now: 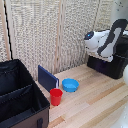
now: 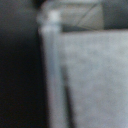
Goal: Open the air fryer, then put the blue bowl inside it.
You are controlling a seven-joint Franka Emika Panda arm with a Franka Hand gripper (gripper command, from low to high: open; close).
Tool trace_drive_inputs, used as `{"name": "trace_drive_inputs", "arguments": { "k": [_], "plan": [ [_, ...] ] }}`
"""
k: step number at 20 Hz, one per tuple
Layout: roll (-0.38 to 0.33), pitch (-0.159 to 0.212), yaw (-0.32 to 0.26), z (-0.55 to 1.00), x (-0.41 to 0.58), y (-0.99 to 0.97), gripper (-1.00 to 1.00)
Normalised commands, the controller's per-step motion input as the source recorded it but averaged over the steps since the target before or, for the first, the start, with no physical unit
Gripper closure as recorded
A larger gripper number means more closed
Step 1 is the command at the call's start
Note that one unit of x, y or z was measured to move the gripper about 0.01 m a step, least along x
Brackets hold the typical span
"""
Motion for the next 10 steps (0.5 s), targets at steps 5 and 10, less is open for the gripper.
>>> {"name": "trace_drive_inputs", "arguments": {
  "k": [5, 10],
  "plan": [
    [0.261, 0.202, -0.006, 0.25, 0.067, 0.17, 1.0],
    [0.294, 0.146, -0.008, 0.18, 0.105, 0.4, 1.0]
  ]
}}
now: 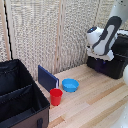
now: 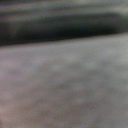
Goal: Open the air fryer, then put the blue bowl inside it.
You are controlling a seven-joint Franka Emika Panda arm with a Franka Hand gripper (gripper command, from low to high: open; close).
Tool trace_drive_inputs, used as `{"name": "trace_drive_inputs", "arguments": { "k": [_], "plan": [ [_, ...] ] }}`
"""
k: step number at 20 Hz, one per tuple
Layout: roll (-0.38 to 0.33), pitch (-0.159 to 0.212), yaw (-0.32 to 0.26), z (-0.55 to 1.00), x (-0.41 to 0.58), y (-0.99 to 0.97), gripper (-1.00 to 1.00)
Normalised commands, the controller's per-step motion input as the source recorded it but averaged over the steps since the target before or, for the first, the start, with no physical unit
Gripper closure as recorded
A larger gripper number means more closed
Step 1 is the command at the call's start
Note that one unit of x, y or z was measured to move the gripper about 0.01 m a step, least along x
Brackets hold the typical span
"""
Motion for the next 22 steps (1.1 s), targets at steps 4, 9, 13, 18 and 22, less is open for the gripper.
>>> {"name": "trace_drive_inputs", "arguments": {
  "k": [4, 9, 13, 18, 22],
  "plan": [
    [0.222, 0.024, -0.02, 0.46, 0.029, 0.69, 1.0],
    [0.124, 0.0, -0.004, 0.67, -0.09, 0.79, 1.0],
    [0.037, 0.0, 0.0, 0.56, -0.131, 0.89, 1.0],
    [0.0, 0.0, 0.0, 0.35, -0.094, 0.96, 1.0],
    [-0.007, -0.002, 0.0, 0.16, -0.143, 0.97, 1.0]
  ]
}}
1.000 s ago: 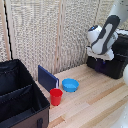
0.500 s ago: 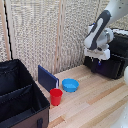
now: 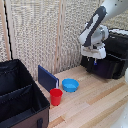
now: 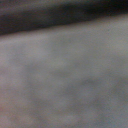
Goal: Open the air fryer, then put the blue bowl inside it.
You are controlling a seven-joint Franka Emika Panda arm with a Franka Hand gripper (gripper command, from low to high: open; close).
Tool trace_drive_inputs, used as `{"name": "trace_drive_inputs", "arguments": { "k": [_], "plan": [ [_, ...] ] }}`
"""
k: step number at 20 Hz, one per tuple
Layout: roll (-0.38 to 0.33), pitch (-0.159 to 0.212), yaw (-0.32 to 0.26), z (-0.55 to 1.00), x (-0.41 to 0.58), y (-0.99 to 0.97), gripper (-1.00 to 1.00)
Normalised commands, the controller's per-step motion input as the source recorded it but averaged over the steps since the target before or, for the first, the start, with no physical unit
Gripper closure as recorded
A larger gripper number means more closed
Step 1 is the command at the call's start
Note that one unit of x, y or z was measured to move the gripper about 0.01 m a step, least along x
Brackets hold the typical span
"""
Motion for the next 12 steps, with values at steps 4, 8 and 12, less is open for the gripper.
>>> {"name": "trace_drive_inputs", "arguments": {
  "k": [4, 8, 12],
  "plan": [
    [-0.057, -0.047, 0.0, 0.0, -0.29, 0.89, 1.0],
    [-0.073, -0.049, 0.0, -0.04, -0.238, 0.86, 1.0],
    [-0.087, -0.006, 0.007, -0.26, -0.037, 0.8, 1.0]
  ]
}}
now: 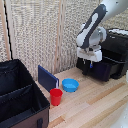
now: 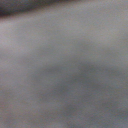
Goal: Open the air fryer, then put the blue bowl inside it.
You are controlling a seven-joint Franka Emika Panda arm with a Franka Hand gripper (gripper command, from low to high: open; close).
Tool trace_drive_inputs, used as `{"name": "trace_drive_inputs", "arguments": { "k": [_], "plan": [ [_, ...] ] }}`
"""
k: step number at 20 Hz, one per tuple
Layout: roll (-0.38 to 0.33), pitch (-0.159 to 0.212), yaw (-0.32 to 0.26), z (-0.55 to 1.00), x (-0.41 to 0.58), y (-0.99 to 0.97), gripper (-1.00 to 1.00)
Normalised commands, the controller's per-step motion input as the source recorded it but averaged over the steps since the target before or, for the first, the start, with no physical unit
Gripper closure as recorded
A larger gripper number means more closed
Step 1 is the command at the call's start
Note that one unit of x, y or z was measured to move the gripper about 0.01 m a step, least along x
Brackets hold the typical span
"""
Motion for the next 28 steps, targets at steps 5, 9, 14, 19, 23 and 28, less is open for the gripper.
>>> {"name": "trace_drive_inputs", "arguments": {
  "k": [5, 9, 14, 19, 23, 28],
  "plan": [
    [-0.059, 0.006, 0.043, -0.18, -0.041, 0.53, -1.0],
    [-0.06, 0.007, 0.027, -0.02, 0.001, 0.18, -1.0],
    [-0.043, 0.0, 0.0, 0.08, 0.029, 0.07, -1.0],
    [-0.016, 0.001, 0.0, 0.61, 0.124, 0.16, -1.0],
    [-0.01, 0.009, 0.0, 0.81, 0.12, 0.34, -1.0],
    [-0.013, 0.107, 0.063, 0.52, 0.016, 0.52, -1.0]
  ]
}}
